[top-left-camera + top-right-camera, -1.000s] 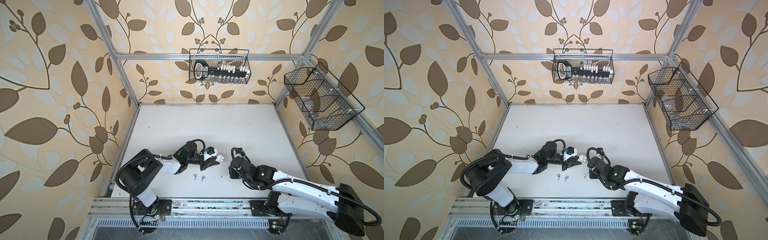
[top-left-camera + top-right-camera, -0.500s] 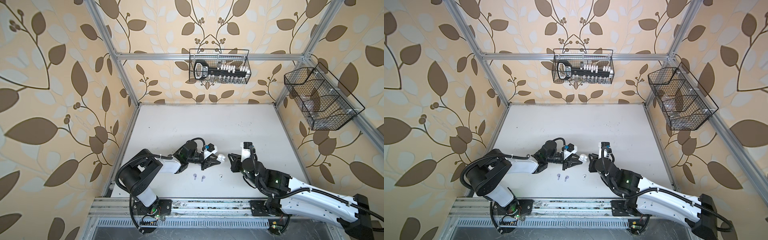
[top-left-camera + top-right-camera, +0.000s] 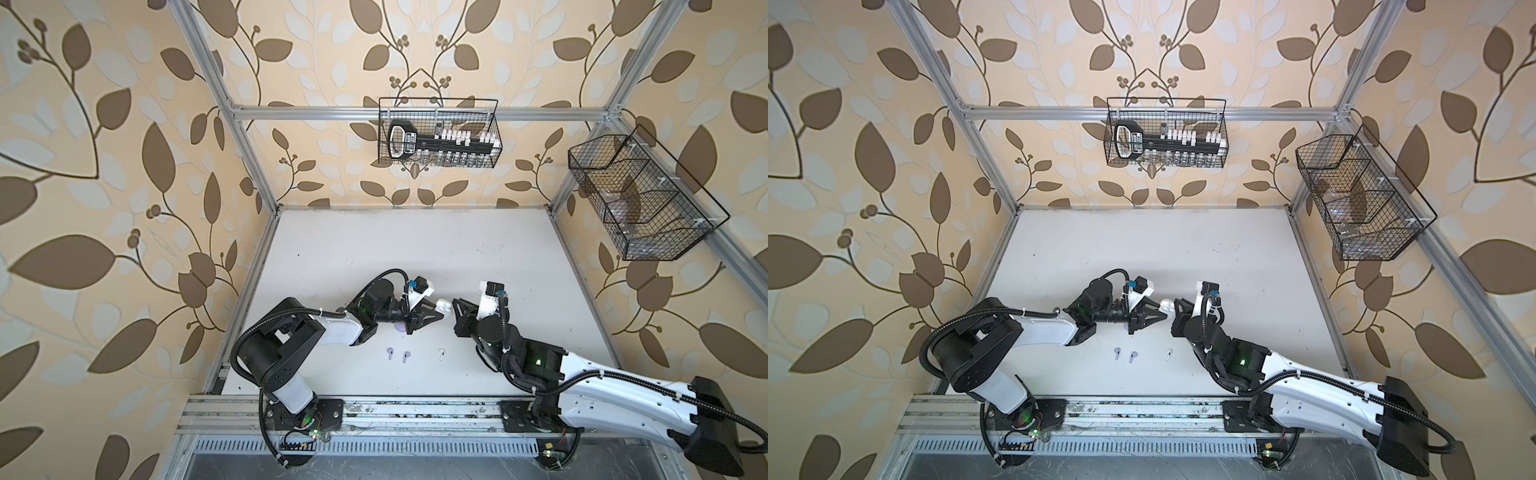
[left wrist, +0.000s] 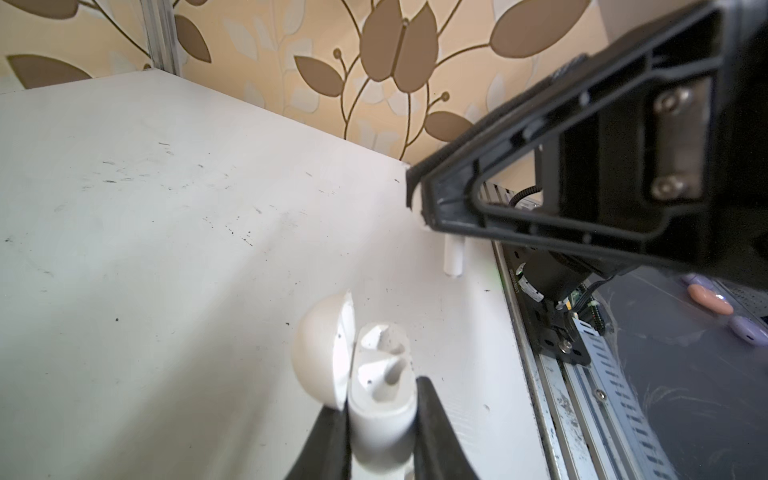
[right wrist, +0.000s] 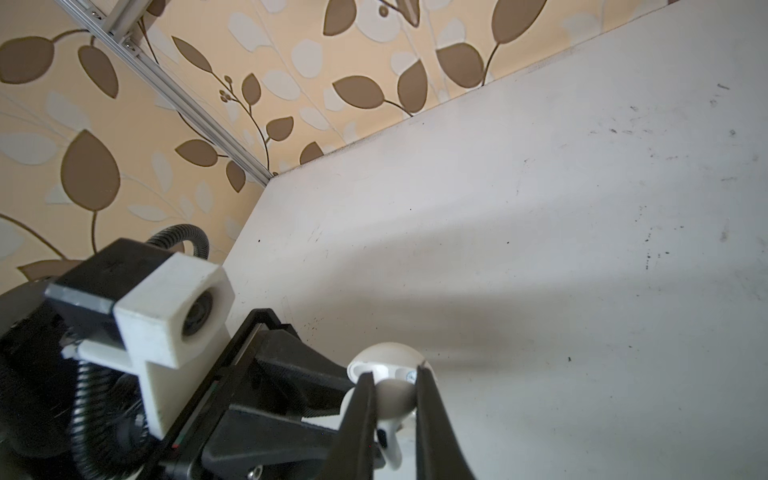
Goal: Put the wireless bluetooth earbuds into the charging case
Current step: 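Lower the held white earbud into the case slot in the left gripper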
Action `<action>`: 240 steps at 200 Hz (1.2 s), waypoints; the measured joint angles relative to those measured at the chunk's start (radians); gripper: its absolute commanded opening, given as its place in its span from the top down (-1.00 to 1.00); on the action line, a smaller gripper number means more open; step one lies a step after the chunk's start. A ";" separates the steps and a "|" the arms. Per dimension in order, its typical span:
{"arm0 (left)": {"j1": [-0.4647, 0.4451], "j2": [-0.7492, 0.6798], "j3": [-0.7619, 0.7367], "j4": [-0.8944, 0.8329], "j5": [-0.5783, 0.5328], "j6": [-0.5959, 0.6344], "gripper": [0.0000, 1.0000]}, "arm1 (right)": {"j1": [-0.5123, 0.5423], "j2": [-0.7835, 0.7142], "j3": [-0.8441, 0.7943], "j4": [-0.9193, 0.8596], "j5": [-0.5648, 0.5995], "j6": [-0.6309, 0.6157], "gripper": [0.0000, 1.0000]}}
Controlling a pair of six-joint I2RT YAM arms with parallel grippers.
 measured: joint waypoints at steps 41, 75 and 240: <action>0.000 0.000 0.000 0.007 -0.008 -0.028 1.00 | -0.048 0.045 0.000 0.046 -0.021 0.000 0.72; 0.000 0.000 0.000 0.020 -0.008 -0.037 1.00 | -0.072 0.079 0.000 0.087 -0.057 -0.001 0.72; 0.022 0.000 0.001 0.024 -0.009 -0.042 1.00 | -0.072 0.146 -0.003 0.149 -0.101 0.009 0.75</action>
